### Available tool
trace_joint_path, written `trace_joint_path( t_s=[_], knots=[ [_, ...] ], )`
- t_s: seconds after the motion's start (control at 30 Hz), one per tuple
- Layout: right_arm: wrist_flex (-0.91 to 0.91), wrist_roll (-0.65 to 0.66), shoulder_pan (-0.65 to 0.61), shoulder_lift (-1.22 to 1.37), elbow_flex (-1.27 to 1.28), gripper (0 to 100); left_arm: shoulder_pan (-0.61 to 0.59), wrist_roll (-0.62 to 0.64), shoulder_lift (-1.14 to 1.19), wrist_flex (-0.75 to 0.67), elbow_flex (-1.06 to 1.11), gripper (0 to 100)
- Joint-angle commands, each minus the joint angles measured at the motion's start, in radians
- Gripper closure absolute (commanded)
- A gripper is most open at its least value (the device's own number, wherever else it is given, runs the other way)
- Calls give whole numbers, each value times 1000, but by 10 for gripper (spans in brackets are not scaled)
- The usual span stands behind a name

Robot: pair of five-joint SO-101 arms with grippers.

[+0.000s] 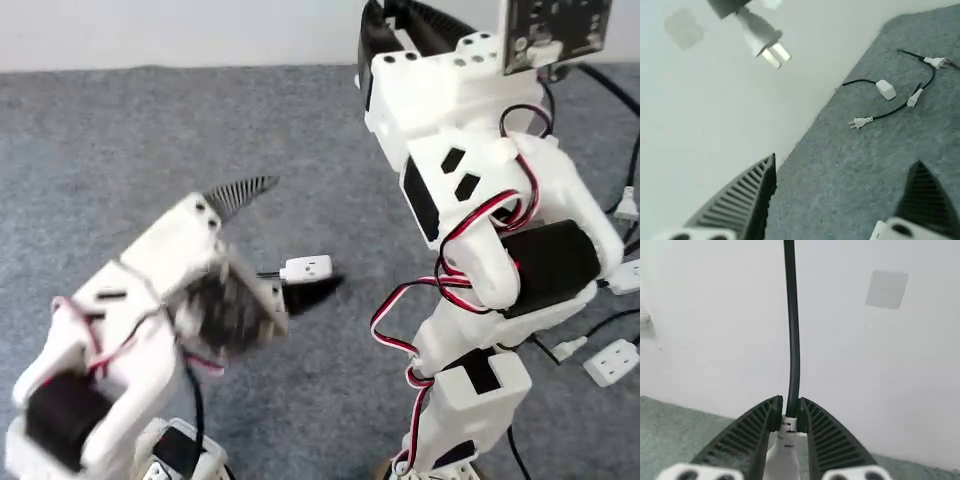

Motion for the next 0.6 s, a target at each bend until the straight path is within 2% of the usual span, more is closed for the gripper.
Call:
trace_joint_path(
  t_s=[0.0, 0.13, 0.27, 0.4, 0.57],
  knots=[
    [-64, 12, -2, -45, -25, 990, 68, -68, -58, 5, -50, 602],
    [-79, 11, -12, -44, -23, 990, 166, -137, -66, 9, -50, 602],
    [-91, 12, -97, -44, -23, 990, 232, -215, -72, 11, -48, 601],
    [-82, 23, -231, -41, -21, 991, 256, -269, -74, -38, -45, 601],
    [-81, 112, -315, -22, -23, 991, 255, -315, -64, -124, -44, 601]
  ],
)
